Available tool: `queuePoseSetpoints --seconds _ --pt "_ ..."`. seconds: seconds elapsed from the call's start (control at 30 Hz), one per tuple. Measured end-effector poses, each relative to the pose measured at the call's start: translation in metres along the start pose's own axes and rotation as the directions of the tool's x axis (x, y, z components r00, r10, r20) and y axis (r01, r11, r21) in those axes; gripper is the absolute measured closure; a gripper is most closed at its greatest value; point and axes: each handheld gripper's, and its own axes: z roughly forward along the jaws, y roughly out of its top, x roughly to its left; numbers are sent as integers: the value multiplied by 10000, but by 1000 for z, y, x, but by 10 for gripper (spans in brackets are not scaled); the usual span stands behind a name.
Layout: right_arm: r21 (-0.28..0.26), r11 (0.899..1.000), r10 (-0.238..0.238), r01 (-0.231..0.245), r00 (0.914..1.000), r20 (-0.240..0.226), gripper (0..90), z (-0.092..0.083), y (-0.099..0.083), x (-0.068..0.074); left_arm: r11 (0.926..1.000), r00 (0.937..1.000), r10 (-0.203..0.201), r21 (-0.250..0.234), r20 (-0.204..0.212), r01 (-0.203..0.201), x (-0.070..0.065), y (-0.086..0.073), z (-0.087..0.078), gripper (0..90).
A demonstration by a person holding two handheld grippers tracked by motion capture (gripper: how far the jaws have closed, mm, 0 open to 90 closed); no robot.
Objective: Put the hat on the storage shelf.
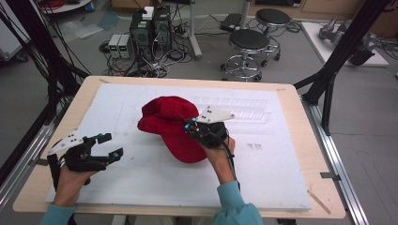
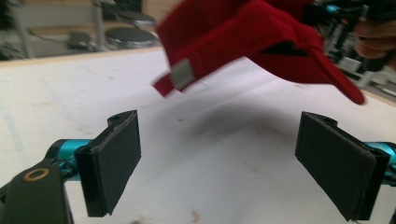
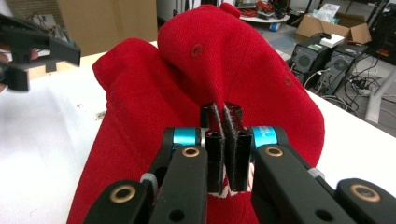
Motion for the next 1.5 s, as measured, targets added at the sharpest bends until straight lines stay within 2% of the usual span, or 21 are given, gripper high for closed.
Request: queuePoseSetpoints --seconds 0.13,0.27,0.43,0.57,0.6,0.87,1.0,1.23,1.5 --pt "-153 9999 -12 13 10000 34 879 -1 3 -1 9998 9987 -72 189 496 62 -9 5 11 147" --pt "-212 9998 -2 4 10000 79 879 -3 4 -2 9981 9945 -412 502 958 365 -18 9 25 148" --pt "-293 9995 -80 82 9999 68 879 -3 4 -1 9947 9886 -517 958 1418 383 -30 16 41 150" --pt "-409 9991 -101 105 9999 86 879 -3 5 0 9933 9735 -860 941 2120 673 -40 22 52 164" --pt "-417 9991 -110 114 9999 91 879 -2 5 0 9934 9721 -865 928 2181 676 -43 23 54 172" --pt "-679 9976 -140 146 9999 94 879 -3 6 0 9889 9640 -1117 1223 2413 840 -58 28 76 195" --pt "-737 9972 -109 116 9999 102 878 -5 6 1 9878 9634 -1214 1246 2389 936 -63 27 84 199" --pt "-849 9963 -136 148 9998 141 878 -3 7 4 9845 9495 -1637 1050 2677 1402 -72 27 95 248" --pt "-1071 9941 -190 191 9998 21 879 -4 10 7 9808 9446 -1927 811 2657 1773 -72 27 99 360"
